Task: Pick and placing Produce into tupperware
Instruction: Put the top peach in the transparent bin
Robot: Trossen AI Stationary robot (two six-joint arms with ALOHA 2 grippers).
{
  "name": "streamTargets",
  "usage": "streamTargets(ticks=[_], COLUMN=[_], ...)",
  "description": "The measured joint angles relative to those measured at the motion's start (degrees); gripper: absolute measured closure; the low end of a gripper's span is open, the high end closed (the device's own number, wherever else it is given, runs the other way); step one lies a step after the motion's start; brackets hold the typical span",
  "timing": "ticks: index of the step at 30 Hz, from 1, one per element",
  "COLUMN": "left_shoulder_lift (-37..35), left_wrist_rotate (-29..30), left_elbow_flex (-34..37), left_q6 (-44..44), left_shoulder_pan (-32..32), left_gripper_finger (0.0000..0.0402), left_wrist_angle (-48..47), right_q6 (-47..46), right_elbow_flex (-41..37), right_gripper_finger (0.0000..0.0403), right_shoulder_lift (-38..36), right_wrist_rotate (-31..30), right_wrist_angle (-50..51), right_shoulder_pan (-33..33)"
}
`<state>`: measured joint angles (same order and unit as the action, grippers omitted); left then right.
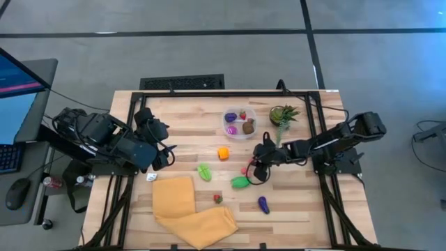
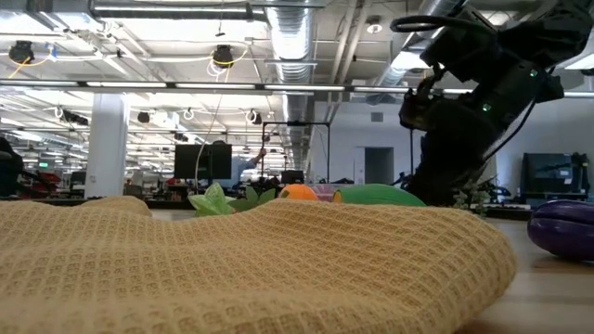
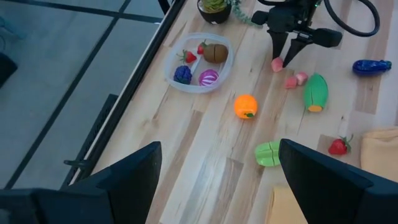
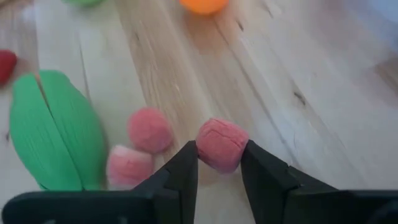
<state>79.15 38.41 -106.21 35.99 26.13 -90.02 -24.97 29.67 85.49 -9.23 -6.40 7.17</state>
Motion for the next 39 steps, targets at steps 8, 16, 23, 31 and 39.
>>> streamTargets(ticks=[8, 16, 23, 31, 39], left_shoulder_lift=[0.0, 0.0, 0.0, 0.0, 0.02], left_wrist_rotate=[-0.01, -0.02, -0.04, -0.04, -0.01], left_elbow_flex=[0.0, 0.0, 0.0, 0.0, 0.0], left_q6=[0.0, -0.02, -0.11, -0.44, -0.44], left_shoulder_pan=[0.0, 0.0, 0.0, -0.01, 0.0], left_gripper_finger=[0.0086, 0.0086, 0.0086, 0.0086, 0.0086], left_wrist_angle=[0.0, 0.0, 0.0, 0.0, 0.0], right_q6=[0.21, 6.57, 9.73, 11.98, 12.0], right_elbow_flex=[0.59, 4.96, 6.95, 8.22, 8.22], right_gripper_finger=[0.0267, 0.0268, 0.0267, 0.0266, 0.0269], right_shoulder_lift=[0.0, -0.02, -0.02, -0.02, -0.02], right_wrist_rotate=[0.0, 0.0, -0.02, 0.44, 3.41], right_wrist_angle=[-6.44, -7.53, -7.34, -7.38, -7.33], right_shoulder_pan=[-2.53, -6.84, -13.94, -22.83, -28.25])
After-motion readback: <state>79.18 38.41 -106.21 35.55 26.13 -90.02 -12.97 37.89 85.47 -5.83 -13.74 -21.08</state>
